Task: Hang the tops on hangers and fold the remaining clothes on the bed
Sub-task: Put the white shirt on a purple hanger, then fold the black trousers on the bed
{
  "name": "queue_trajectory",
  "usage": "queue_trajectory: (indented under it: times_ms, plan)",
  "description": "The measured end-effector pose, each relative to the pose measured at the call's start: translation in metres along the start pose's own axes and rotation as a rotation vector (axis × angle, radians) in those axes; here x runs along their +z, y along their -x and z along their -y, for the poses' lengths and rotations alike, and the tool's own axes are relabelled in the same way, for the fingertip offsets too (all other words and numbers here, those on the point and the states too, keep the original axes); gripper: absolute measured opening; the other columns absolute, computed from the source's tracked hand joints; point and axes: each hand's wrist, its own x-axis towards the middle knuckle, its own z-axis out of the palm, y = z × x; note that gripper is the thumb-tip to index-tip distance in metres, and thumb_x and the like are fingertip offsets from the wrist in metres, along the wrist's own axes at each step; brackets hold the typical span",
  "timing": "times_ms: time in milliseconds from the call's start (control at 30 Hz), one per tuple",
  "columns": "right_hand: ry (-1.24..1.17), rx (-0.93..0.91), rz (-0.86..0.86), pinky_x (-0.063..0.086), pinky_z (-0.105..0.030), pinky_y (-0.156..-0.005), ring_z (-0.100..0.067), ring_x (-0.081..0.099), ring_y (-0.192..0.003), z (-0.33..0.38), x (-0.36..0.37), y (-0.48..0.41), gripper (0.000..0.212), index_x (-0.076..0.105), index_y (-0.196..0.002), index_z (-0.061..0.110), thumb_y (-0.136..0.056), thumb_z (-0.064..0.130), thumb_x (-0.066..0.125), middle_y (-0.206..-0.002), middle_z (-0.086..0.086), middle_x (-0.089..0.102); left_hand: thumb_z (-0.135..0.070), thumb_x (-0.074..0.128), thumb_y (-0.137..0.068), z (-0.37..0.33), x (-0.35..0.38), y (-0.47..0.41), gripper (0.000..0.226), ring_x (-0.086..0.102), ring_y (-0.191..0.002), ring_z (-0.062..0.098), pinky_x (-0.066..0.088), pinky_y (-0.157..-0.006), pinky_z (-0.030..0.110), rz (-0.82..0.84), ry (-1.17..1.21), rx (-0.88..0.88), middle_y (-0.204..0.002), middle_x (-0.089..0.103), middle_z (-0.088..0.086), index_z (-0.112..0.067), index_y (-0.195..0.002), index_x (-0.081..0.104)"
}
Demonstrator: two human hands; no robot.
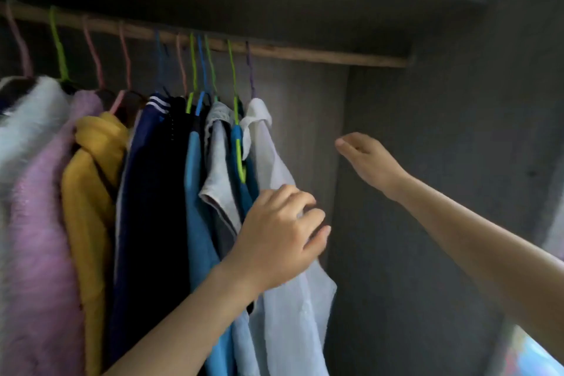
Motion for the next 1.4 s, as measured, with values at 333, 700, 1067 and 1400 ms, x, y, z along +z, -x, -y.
queue_trajectory:
  times_ms: [333, 700, 1067, 1400]
  plan:
    - [0.378, 0.364, -0.16, 0.03, -0.015, -0.074, -0.012, 0.048, -0.085, -0.097, -0.128, 0.187, 0.021, 0.06, -0.111, 0.008, -0.094, 0.017, 0.054, -0.092, 0.005, 0.049, -0.036, 0.044, -0.08, -0.135, 0.12, -0.005, 0.032, 0.063, -0.072, 0.02, 0.048, -0.061, 0.031, 0.231, 0.587, 0.09, -0.078, 0.067, -0.006, -0.018, -0.071, 0.069]
    - [0.509, 1.026, -0.351, 0.042, -0.022, -0.071, -0.014, 0.053, -0.091, -0.143, -0.272, 0.435, 0.029, 0.054, -0.122, 0.008, -0.095, 0.017, 0.053, -0.112, -0.005, 0.056, -0.049, 0.035, -0.075, -0.341, 0.174, -0.015, 0.053, 0.061, -0.089, 0.026, 0.051, -0.074, 0.038, 0.552, 1.056, 0.177, -0.09, 0.067, 0.001, -0.013, -0.083, 0.073]
    - [0.585, 1.236, -0.478, 0.041, -0.019, -0.076, -0.014, 0.053, -0.094, -0.197, -0.405, 0.625, 0.031, 0.054, -0.122, 0.009, -0.094, 0.02, 0.055, -0.11, -0.006, 0.055, -0.021, 0.06, -0.09, -0.583, 0.215, -0.028, 0.018, 0.055, -0.103, 0.019, 0.039, -0.083, 0.027, 0.821, 1.295, 0.114, -0.102, 0.062, 0.0, -0.011, -0.102, 0.068]
    - [0.527, 1.484, -0.638, 0.04, -0.023, -0.079, -0.015, 0.051, -0.096, -0.235, -0.455, 0.74, 0.029, 0.053, -0.121, 0.01, -0.095, 0.023, 0.052, -0.108, -0.004, 0.051, -0.015, 0.057, -0.092, -0.712, 0.235, -0.028, 0.027, 0.055, -0.107, 0.022, 0.041, -0.088, 0.031, 1.045, 1.311, 0.073, -0.114, 0.061, 0.009, -0.004, -0.116, 0.062]
